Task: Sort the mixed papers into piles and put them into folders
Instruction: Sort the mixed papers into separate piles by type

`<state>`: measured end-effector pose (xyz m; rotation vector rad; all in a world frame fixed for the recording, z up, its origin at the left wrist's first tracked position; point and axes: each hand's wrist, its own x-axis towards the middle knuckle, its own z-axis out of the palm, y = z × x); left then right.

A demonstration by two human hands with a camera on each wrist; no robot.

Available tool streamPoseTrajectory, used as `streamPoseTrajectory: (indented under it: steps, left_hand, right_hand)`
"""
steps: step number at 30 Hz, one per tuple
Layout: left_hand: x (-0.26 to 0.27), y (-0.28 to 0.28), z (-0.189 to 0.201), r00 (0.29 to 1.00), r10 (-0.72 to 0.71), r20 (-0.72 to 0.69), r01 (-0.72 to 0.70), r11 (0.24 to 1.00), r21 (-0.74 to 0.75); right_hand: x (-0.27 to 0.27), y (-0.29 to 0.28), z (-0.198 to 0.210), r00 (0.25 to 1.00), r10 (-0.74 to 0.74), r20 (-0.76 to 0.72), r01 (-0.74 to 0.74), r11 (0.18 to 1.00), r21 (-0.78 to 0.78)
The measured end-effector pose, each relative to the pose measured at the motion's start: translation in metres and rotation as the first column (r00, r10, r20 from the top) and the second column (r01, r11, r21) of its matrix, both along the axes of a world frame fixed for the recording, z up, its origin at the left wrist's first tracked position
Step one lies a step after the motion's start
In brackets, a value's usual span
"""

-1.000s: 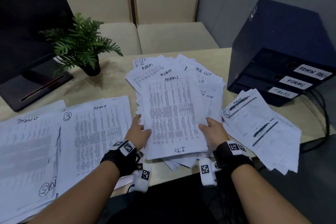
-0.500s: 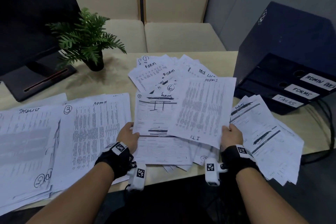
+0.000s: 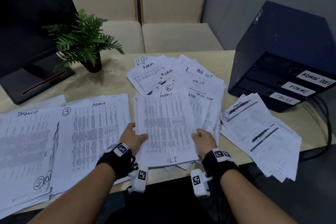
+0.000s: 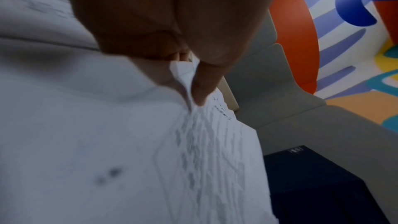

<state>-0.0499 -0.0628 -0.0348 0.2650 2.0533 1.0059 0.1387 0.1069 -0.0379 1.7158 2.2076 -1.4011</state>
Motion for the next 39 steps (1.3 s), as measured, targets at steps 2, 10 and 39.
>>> streamPoseTrajectory:
  steps: [2, 10, 39]
  left_hand:
    - [0.002, 0.000, 0.002, 0.999, -0.030, -0.026, 0.030, 0.999, 0.028]
    - [0.011, 0.009, 0.024, 0.987, -0.163, -0.008, 0.158, 0.943, 0.291]
    - [0.131, 0.163, 0.005, 0.977, -0.199, -0.072, 0.205, 0.974, 0.098]
  right_hand:
    - [-0.001, -0.006, 0.001, 1.000, -0.014, 0.005, 0.014, 1.000, -0.013]
    - [0.017, 0.002, 0.021, 0.987, -0.123, -0.102, 0.121, 0.992, -0.017]
    - [0.170, 0.199, -0.009, 0.844, 0.274, 0.461, -0.403, 0.892, 0.206]
